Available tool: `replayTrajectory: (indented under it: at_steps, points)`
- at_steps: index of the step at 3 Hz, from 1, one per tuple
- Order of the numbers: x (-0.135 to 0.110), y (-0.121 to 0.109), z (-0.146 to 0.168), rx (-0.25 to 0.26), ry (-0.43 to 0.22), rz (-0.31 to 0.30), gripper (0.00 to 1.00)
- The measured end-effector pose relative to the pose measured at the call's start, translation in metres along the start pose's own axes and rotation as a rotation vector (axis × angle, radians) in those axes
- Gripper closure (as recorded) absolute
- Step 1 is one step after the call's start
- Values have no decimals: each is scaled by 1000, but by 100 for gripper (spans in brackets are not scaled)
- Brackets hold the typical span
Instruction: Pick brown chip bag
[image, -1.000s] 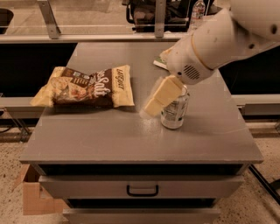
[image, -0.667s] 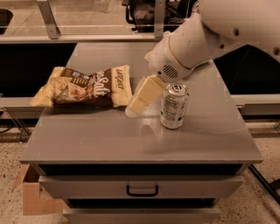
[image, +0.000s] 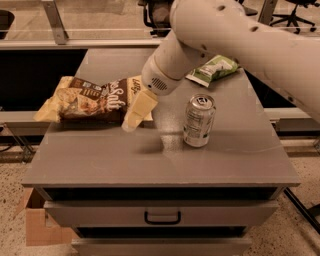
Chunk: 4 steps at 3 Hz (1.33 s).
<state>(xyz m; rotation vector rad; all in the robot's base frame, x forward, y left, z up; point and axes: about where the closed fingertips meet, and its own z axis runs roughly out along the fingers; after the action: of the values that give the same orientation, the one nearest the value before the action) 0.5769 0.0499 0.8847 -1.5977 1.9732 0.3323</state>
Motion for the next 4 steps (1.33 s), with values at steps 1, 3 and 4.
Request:
replayTrajectory:
  at_steps: [1, 3, 4]
  points:
    - [3, -8, 27, -12, 32, 20, 2]
    - [-4, -4, 46, -39, 38, 4, 71]
    - [-10, -4, 41, -28, 15, 3, 94]
